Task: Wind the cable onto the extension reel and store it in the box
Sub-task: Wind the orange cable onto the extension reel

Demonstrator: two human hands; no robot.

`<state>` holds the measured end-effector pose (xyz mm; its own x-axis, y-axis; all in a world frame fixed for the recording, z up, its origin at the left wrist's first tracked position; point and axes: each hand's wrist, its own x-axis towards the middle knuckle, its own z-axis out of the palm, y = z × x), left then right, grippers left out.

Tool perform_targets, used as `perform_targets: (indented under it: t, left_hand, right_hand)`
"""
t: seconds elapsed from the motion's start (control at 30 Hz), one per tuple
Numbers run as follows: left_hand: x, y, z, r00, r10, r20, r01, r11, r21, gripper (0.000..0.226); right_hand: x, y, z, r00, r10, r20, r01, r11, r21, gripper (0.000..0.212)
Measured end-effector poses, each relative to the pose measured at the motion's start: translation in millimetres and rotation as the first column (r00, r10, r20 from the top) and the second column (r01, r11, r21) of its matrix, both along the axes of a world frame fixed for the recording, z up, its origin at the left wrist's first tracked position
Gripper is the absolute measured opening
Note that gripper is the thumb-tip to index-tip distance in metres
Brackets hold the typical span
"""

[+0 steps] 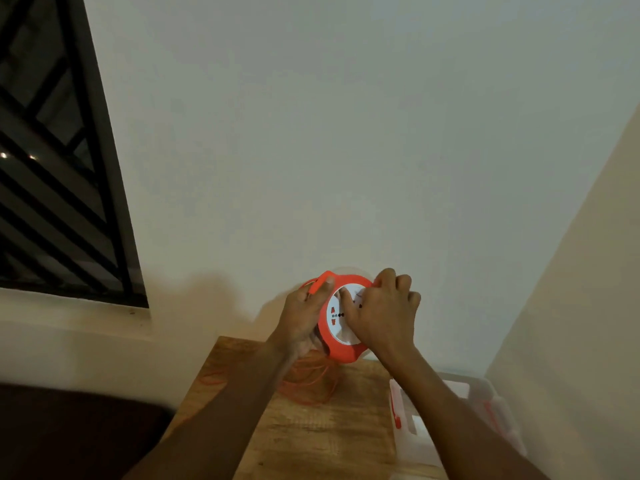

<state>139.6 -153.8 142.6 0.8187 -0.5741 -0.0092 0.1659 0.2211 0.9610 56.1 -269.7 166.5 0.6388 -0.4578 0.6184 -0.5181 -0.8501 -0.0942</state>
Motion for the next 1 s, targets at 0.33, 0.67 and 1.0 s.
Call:
perform_targets:
  t: [0.33,0.67,1.0]
  left_hand:
    - [8.7,9.5,6.5,0.993,-0.106,-0.053,0.107,0.994,0.003,0.046]
    - [3.0,15.0,8.9,0.988,-0.157,0.002,0.157,0.987,0.046,0.048]
    - [-5.5,12.0,11.1,0.995,-0.094,0.025,0.093,0.995,0.038,0.037]
  right_hand:
    - [-29.2,8.9,13.5,0.825,0.494,-0.275,-0.543,0.828,-0.14,0.043]
    - [-25.2,7.6,25.4,0.926,0.323,-0.197,-0.376,0.849,-0.372,0.054]
    - [-21.1,15.6,19.8,0.933,0.36,-0.016,-0.353,0.906,-0.235,0.02]
